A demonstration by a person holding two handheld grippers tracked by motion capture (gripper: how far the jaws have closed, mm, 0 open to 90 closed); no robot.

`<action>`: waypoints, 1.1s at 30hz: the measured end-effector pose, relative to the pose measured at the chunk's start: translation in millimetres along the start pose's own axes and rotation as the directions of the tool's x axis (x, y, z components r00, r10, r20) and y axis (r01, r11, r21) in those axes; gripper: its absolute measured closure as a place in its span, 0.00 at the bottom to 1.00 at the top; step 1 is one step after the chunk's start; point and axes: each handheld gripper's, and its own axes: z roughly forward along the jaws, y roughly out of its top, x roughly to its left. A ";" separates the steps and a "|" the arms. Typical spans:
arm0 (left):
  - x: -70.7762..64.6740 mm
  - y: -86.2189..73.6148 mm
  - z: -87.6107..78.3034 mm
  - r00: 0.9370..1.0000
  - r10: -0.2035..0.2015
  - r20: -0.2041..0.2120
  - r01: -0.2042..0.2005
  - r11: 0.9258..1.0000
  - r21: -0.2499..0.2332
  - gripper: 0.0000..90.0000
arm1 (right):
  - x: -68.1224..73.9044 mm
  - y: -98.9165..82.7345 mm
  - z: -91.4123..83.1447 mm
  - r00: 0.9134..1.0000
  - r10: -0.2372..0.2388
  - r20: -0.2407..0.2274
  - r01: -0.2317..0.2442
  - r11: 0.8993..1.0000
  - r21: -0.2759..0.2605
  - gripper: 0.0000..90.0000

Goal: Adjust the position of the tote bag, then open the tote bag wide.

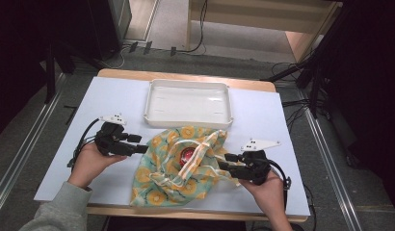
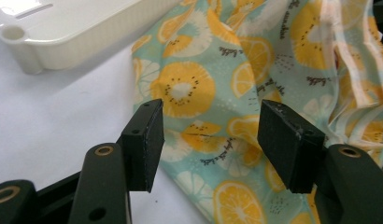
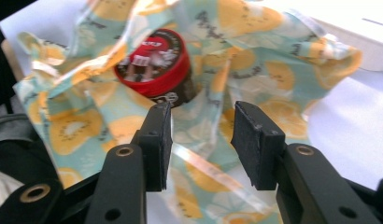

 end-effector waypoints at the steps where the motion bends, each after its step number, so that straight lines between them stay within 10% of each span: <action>1: -1.3 1.1 0.0 1.000 0.004 0.003 -0.004 1.000 0.001 0.46 | -2.4 -0.2 0.6 1.000 0.001 0.004 -0.001 1.000 -0.001 0.65; 33: -51.0 55.8 20.1 0.989 0.116 0.089 -0.120 0.992 0.036 0.46 | -10.1 3.3 6.9 0.999 0.025 0.023 -0.025 1.000 0.005 0.60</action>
